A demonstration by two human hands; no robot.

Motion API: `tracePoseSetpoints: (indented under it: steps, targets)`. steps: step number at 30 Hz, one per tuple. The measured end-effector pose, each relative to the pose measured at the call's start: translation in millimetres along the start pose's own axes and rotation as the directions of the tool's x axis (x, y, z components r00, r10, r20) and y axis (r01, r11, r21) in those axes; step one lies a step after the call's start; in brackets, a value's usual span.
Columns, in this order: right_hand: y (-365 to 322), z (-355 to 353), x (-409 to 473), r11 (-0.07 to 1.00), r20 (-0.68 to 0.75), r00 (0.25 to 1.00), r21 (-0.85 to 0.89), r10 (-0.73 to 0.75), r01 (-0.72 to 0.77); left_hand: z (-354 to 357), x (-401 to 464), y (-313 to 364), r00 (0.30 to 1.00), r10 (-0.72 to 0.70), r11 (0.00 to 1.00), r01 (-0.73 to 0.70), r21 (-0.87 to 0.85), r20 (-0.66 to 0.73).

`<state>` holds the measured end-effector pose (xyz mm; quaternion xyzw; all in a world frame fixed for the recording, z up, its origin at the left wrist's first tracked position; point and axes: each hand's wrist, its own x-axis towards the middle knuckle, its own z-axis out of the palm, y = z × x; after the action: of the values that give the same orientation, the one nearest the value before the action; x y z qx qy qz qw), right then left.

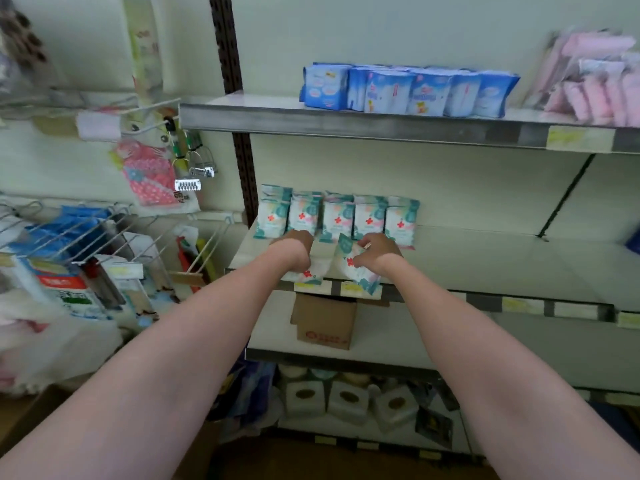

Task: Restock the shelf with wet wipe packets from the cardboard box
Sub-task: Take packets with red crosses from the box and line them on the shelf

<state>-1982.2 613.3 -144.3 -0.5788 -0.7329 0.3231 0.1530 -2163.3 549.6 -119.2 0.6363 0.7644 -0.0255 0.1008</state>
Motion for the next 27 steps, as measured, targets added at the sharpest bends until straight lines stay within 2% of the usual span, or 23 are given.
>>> tracePoseSetpoints:
  steps: [3,9,15,21,27]
  targets:
    - [-10,11,14,0.997,0.003,0.999,0.063,-0.054,0.054,2,7,-15,0.999,-0.037,0.999,0.036,-0.028,-0.029]
    - [-28,35,45,0.978,-0.119,0.991,0.195,-0.056,0.079,2,32,-51,0.991,-0.087,0.99,0.075,-0.117,-0.099]
    - [-37,52,84,0.967,-0.155,0.984,0.252,0.085,-0.043,7,79,-78,0.974,-0.132,0.923,0.054,-0.381,-0.183]
    - [-35,66,117,0.968,-0.189,0.97,0.229,0.15,-0.105,20,142,-92,0.975,-0.17,0.827,0.064,-0.559,-0.14]
    - [-25,75,138,0.96,-0.219,0.951,0.222,0.218,-0.169,35,186,-106,0.981,-0.165,0.79,0.07,-0.61,-0.102]
